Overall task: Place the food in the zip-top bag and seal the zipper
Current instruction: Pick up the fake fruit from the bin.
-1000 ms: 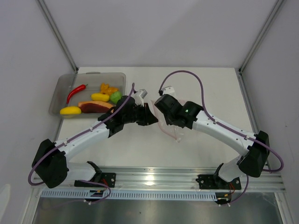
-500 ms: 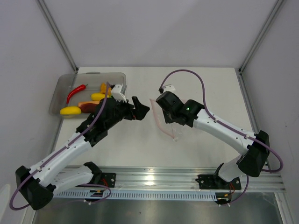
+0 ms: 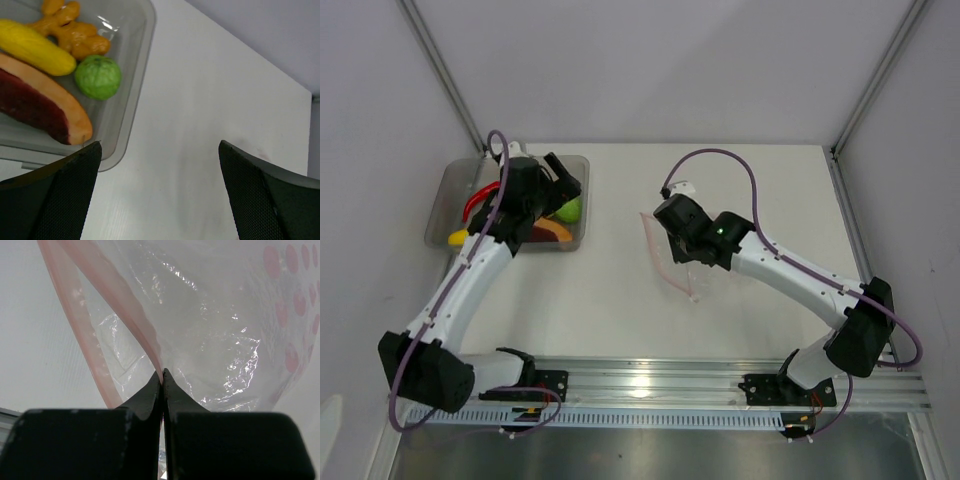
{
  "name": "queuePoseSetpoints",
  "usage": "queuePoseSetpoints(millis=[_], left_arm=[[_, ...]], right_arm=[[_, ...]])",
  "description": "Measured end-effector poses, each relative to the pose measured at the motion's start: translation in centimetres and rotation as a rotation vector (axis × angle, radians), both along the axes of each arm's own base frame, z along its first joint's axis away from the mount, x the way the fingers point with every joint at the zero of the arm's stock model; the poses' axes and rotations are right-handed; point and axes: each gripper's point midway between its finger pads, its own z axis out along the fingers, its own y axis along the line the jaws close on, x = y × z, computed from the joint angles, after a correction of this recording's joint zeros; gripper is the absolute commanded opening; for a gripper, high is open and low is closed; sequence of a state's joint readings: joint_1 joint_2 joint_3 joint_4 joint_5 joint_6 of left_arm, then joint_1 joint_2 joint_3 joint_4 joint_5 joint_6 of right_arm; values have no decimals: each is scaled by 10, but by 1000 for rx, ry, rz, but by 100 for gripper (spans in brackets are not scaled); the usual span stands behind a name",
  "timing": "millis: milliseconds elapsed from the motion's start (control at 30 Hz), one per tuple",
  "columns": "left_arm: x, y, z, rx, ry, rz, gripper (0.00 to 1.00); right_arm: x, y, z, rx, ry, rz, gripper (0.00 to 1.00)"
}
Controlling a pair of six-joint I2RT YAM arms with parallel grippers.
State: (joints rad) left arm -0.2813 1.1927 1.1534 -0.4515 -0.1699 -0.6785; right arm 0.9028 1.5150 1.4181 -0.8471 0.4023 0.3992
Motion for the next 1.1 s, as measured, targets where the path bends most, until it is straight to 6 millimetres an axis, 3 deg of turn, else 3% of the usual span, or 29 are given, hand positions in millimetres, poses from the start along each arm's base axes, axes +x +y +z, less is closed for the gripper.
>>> queuePoseSetpoints(millis=[200,333,467,633,867,1100], left_arm=[[28,33,-51,-80,209,255,99],[36,44,-78,-125,325,415,99],[56,48,-95,-163,402,541,99],[81,54,-120,-208,459,634,99],[91,62,-147,-280,513,694,98],[107,54,-174,-328,555,680,97]], right_arm=[[3,-6,-1,-8,6,-14,0],[4,-11,-2,-21,9,-19,0],[8,-16,-2,-30,10,-26,0],[10,-20,-3,-43,9,-25,0],[12,-26,-3,-62,13,-24,0],[16,-33,-6,-71,19,-30,0]])
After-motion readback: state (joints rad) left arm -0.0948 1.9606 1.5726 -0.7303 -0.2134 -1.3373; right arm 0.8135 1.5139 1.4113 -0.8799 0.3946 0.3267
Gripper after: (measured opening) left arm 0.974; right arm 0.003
